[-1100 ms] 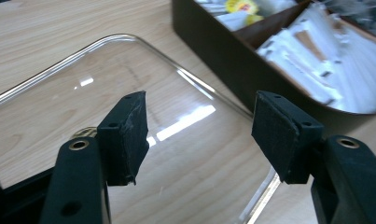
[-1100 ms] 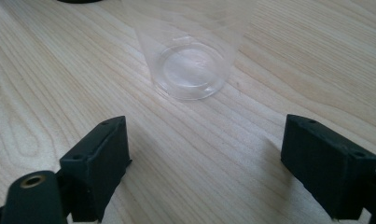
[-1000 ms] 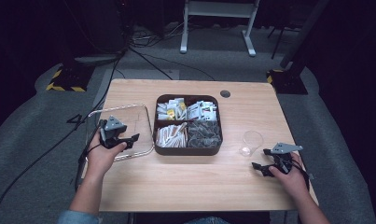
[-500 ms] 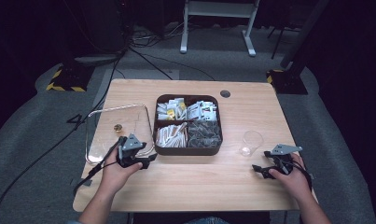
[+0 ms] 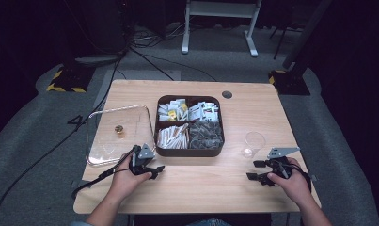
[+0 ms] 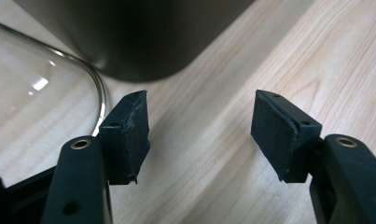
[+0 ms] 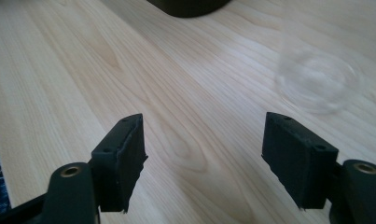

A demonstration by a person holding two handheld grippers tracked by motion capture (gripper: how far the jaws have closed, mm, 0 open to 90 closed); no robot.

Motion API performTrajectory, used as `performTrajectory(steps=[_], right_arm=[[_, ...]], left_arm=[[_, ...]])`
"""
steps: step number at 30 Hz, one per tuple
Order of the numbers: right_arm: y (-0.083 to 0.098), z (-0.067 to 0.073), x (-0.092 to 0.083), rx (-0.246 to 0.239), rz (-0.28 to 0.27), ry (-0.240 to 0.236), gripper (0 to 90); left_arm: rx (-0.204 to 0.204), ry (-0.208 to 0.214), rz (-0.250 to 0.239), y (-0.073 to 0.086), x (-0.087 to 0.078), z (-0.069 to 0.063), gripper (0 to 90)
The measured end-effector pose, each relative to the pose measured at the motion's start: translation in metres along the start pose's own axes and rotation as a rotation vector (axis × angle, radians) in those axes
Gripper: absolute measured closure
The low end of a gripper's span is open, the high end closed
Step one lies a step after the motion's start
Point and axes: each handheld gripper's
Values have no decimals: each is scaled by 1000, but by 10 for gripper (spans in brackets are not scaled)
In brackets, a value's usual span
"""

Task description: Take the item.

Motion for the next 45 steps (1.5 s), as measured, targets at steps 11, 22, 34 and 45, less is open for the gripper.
performTrajectory(steps=[11, 22, 34, 45], right_arm=[[-29, 21, 15, -101, -55, -68, 292], [-72, 36, 33, -185, -70, -107, 323], [-123, 36, 60, -228, -79, 16, 465], [-147, 17, 97, -185, -24, 47, 589]], left_arm=[[24, 1, -54, 7, 2, 1, 295], [18, 0, -52, 7, 2, 1, 281], [17, -1, -52, 7, 2, 1, 277], [20, 1, -50, 7, 2, 2, 273]])
Point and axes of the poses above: each handheld gripper's, and its own axes: x roughly forward along the jaws, y roughly out of its underside, z roughly to its left, and after that the axes turned 4 degrees about -z, right-handed
